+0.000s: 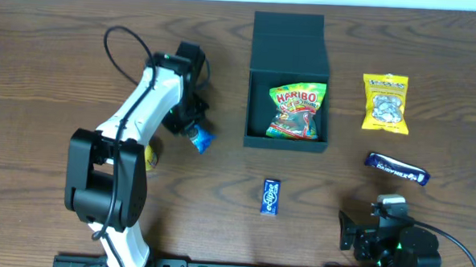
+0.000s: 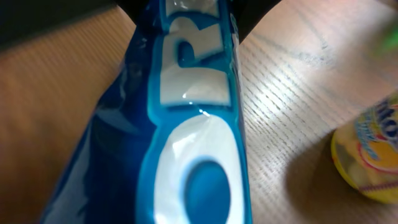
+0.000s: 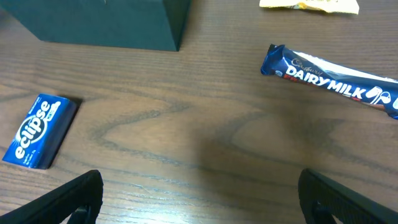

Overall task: Pack container
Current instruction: 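Lift the Oreo pack and carry it to the box's left side, then lower the Oreo pack upright beside the Haribo bag and release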

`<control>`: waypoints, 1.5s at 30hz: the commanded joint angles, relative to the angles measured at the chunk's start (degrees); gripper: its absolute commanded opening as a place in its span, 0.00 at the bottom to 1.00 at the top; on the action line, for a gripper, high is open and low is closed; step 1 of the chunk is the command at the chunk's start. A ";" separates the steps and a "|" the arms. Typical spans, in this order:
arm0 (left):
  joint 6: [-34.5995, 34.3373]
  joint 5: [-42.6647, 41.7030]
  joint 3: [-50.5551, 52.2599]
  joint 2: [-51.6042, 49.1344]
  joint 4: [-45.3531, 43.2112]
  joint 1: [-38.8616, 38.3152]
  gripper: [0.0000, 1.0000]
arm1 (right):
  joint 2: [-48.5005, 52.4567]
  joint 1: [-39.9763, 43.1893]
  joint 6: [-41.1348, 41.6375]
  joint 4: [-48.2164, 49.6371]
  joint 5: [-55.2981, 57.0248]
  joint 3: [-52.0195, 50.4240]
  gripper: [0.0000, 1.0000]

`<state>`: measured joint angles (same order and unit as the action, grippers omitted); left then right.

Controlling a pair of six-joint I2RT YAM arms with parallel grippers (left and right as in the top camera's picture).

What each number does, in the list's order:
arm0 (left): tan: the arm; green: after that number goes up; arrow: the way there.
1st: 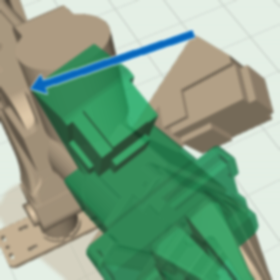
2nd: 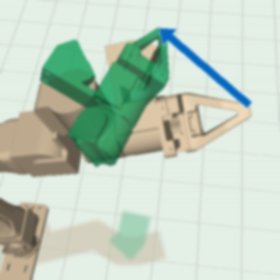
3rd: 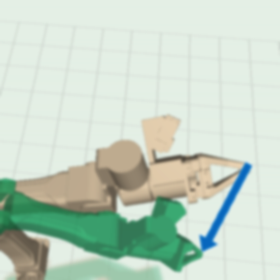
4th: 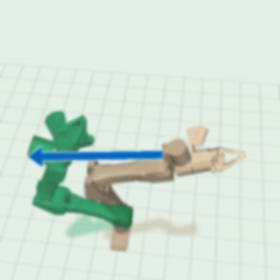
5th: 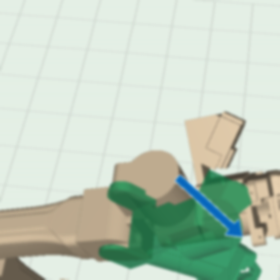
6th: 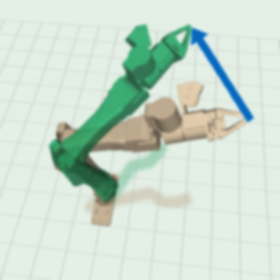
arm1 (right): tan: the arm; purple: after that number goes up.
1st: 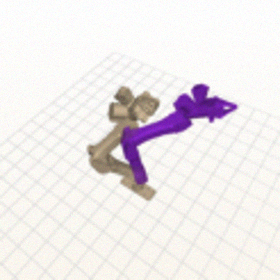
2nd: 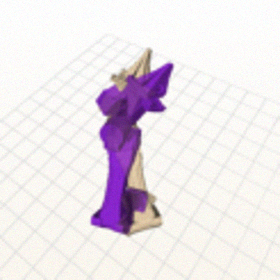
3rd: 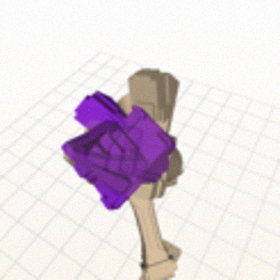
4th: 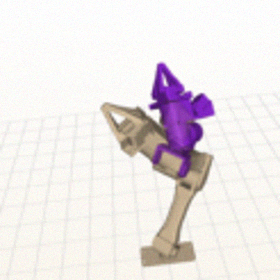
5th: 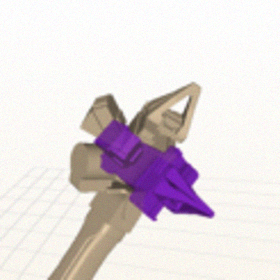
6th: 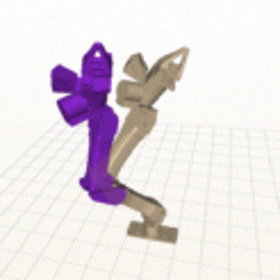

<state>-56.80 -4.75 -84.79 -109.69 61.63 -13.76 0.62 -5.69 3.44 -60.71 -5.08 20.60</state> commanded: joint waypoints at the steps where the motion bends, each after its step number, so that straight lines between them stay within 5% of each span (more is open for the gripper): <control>1: 8.31 0.26 -6.58 2.03 3.13 -1.20 0.06 | -0.31 0.37 0.57 -0.37 0.33 -0.28 0.99; 12: 21.44 0.28 -23.80 2.03 11.06 -12.07 0.06 | -0.31 0.37 0.57 -0.37 0.33 -0.28 0.99; 25: 32.76 -2.51 -25.35 1.22 11.45 -17.86 0.06 | -0.31 0.37 0.57 -0.37 0.33 -0.28 0.99; 45: 30.38 -7.17 -25.35 -8.13 3.82 -18.21 0.05 | -0.31 0.37 0.57 -0.37 0.33 -0.28 0.99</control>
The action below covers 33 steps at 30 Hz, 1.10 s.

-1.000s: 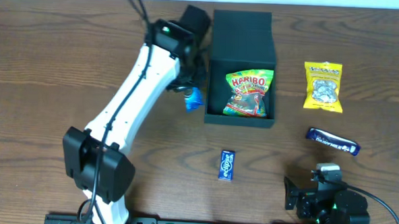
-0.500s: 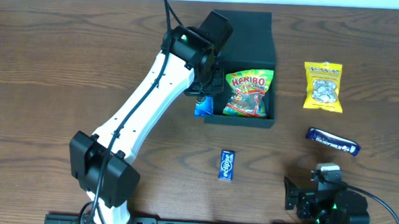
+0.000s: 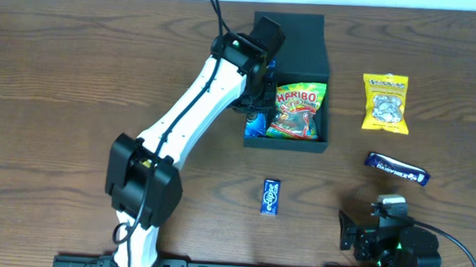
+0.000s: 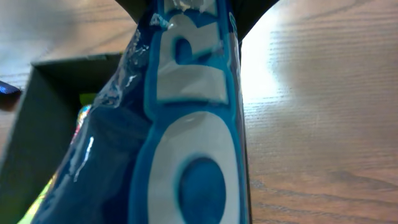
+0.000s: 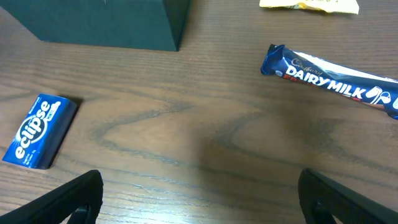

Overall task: Pack container
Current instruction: 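Lower the Oreo pack upright beside the Haribo bag and release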

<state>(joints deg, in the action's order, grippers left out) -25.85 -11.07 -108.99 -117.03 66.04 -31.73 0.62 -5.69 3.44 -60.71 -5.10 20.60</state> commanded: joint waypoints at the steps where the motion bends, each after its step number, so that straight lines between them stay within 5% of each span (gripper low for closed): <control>1: -0.57 -0.90 -1.16 -1.14 -0.87 -0.24 0.06 | -0.31 0.37 0.57 -0.37 0.35 -0.28 0.99; 33: -4.39 5.46 -0.98 -8.55 -4.48 -0.57 0.06 | -0.31 0.37 0.59 -0.37 0.35 -0.28 0.99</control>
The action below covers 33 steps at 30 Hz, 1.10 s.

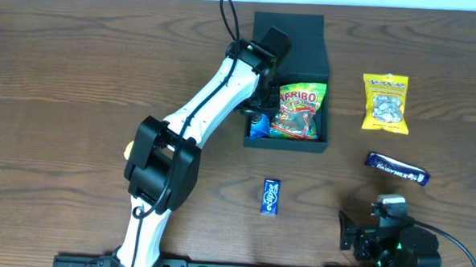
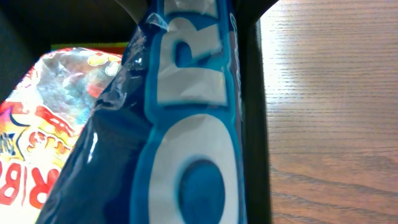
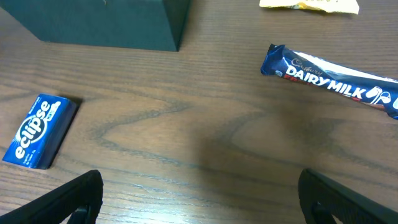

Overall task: Pack container
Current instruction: 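Lower the Oreo pack upright beside the Haribo bag and release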

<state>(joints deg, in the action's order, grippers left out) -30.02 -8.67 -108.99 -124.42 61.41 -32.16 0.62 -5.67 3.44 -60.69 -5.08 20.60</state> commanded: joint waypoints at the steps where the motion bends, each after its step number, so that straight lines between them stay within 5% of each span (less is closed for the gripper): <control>1: -0.22 3.37 -0.98 -1.18 0.15 -0.13 0.06 | -0.31 0.35 0.57 -0.39 0.33 -0.28 0.99; 25: -0.50 3.13 -0.90 -5.88 0.35 -0.94 0.07 | -0.31 0.35 0.57 -0.39 0.33 -0.28 0.99; 33: -0.48 3.13 -0.90 -5.88 0.24 -0.92 0.30 | -0.31 0.35 0.57 -0.39 0.33 -0.28 0.99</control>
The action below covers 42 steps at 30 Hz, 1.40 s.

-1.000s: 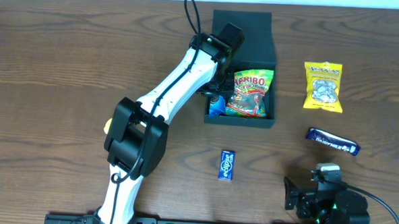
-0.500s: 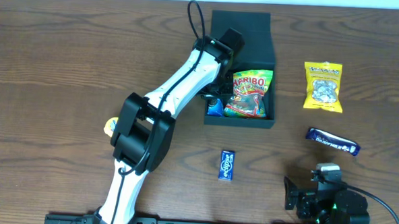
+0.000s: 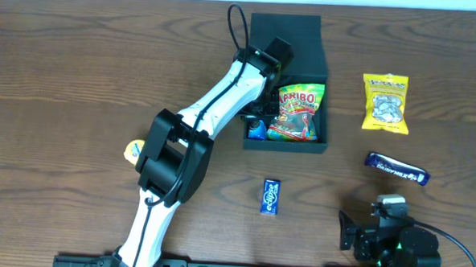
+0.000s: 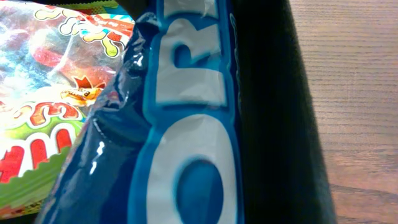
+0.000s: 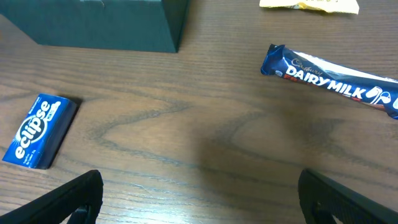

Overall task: Pack container
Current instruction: 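Lower the Oreo pack upright beside the Haribo bag and release, then retract the left arm away from the box toward the front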

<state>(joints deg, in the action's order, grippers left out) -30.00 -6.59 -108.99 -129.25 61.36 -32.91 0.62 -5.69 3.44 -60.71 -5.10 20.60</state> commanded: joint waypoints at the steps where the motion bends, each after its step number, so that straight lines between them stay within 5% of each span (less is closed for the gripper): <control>1: -0.50 1.05 -0.90 -1.05 0.31 -0.17 0.30 | -0.31 0.37 0.59 -0.37 0.35 -0.28 0.99; 6: -1.18 1.07 -1.07 -1.03 0.61 -0.17 0.40 | -0.31 0.37 0.57 -0.37 0.35 -0.28 0.99; 17: -1.55 1.29 -6.82 -1.03 5.07 -0.15 0.33 | -0.31 0.37 0.59 -0.37 0.35 -0.28 0.99; 27: -1.55 5.60 -23.71 -1.01 19.69 -0.17 0.34 | -0.31 0.37 0.57 -0.37 0.35 -0.28 0.99; 30: -1.53 8.00 -28.44 -0.66 24.68 -0.17 0.47 | -0.31 0.37 0.57 -0.37 0.35 -0.28 0.99; 33: -1.51 10.93 -31.39 0.83 28.96 -0.17 0.82 | -0.31 0.37 0.59 -0.37 0.35 -0.28 0.99; 42: -1.53 14.75 -31.91 11.47 34.93 -0.17 0.88 | -0.31 0.37 0.57 -0.37 0.35 -0.28 0.99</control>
<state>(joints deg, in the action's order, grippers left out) -31.51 4.86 -139.55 -123.90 92.31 -33.28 0.62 -5.69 3.42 -60.71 -5.08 20.60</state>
